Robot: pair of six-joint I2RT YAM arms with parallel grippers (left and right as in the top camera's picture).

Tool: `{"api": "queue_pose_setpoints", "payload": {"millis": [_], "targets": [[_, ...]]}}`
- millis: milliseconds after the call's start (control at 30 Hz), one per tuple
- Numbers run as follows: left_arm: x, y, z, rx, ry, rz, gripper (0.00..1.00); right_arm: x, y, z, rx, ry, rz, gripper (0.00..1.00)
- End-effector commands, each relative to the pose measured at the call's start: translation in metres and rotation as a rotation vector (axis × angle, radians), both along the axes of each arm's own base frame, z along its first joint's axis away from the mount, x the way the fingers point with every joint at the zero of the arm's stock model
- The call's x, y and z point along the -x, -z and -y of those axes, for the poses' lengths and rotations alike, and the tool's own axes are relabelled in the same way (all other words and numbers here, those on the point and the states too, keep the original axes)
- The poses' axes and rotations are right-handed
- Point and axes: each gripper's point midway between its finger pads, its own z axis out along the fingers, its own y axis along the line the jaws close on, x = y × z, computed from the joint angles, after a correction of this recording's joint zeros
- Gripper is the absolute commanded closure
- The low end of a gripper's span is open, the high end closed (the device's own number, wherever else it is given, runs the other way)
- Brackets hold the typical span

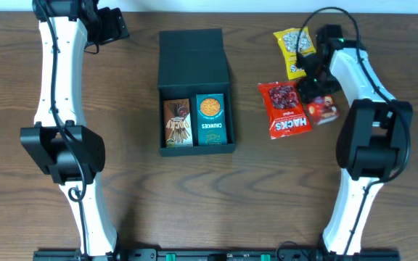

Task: Pack container
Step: 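Grasp the red Hello Panda box with the right gripper, then lower the Hello Panda box into the black box, release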

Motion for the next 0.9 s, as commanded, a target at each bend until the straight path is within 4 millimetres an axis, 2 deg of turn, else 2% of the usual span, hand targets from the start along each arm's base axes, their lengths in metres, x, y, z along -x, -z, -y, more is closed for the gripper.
{"api": "queue_pose_setpoints", "payload": {"millis": [0, 67, 167, 233, 300, 333, 467, 633, 767, 867], "targets": [[0.000, -0.017, -0.002, -0.005, -0.004, 0.038, 0.05, -0.026, -0.051, -0.020, -0.024, -0.006, 0.130, 0.30], [0.000, -0.017, -0.002, -0.005, -0.004, 0.038, 0.05, -0.033, -0.073, -0.031, -0.047, -0.005, 0.177, 0.30], [0.000, -0.017, -0.002, -0.006, -0.004, 0.038, 0.05, -0.039, -0.110, -0.061, -0.131, -0.033, 0.239, 0.30], [0.000, -0.017, -0.002, -0.006, -0.004, 0.038, 0.05, -0.037, -0.130, -0.083, -0.188, -0.032, 0.266, 0.30], [0.000, -0.017, -0.002, -0.005, -0.005, 0.038, 0.05, -0.031, -0.140, -0.107, -0.242, -0.034, 0.265, 0.27], [0.000, -0.017, -0.002, -0.005, -0.005, 0.038, 0.05, -0.026, -0.142, -0.119, -0.266, -0.037, 0.254, 0.24], [0.000, -0.017, -0.002, -0.006, -0.004, 0.038, 0.05, 0.000, -0.138, -0.178, -0.331, -0.068, 0.180, 0.33], [0.000, -0.016, -0.002, -0.006, -0.004, 0.037, 0.05, 0.026, -0.138, -0.245, -0.356, -0.138, 0.155, 0.34], [0.001, -0.016, -0.002, -0.006, -0.004, 0.032, 0.05, 0.041, -0.133, -0.276, -0.363, -0.154, 0.134, 0.34], [0.003, -0.015, -0.002, -0.006, -0.004, 0.025, 0.05, 0.046, -0.126, -0.285, -0.337, -0.094, 0.128, 0.36]]}}
